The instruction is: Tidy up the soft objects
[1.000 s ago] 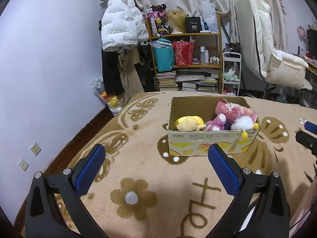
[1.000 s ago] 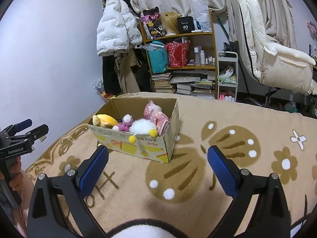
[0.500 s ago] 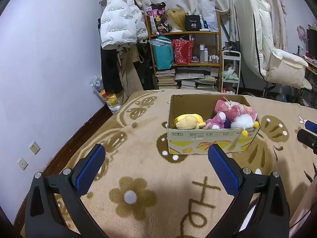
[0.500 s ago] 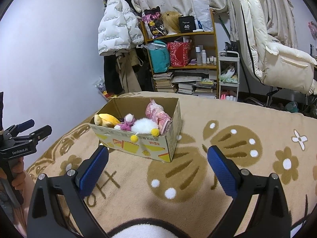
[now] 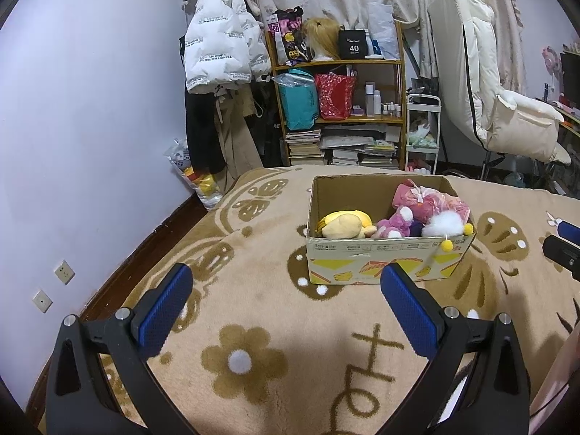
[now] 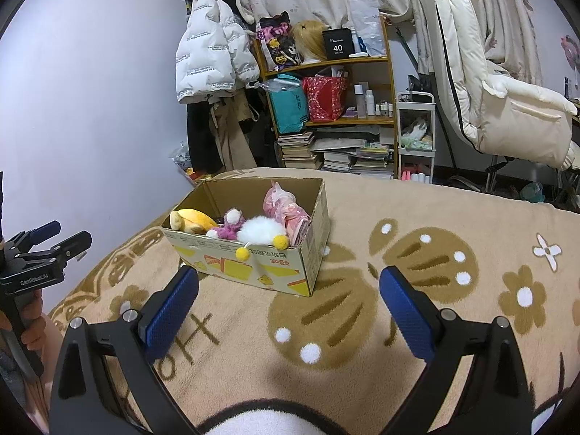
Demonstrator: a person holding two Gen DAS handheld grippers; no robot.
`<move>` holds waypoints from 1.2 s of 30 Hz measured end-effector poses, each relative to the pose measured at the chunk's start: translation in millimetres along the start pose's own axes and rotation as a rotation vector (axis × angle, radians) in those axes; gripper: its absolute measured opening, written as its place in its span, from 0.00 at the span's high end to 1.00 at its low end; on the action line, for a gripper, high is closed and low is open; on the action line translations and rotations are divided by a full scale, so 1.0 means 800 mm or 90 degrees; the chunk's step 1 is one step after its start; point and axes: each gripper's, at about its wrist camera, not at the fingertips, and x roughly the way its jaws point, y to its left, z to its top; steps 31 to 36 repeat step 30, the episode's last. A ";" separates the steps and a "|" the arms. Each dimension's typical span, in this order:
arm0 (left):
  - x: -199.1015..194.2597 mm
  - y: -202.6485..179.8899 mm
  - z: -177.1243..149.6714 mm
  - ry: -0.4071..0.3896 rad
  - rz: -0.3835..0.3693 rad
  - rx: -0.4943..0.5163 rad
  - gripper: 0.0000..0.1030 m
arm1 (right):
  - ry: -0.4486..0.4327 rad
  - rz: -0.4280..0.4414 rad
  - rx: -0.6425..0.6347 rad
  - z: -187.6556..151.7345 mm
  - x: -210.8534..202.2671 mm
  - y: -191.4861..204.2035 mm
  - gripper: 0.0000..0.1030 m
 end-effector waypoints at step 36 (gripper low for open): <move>0.001 -0.002 -0.003 0.011 -0.014 0.005 0.01 | 0.005 -0.001 0.009 -0.004 0.001 -0.001 0.00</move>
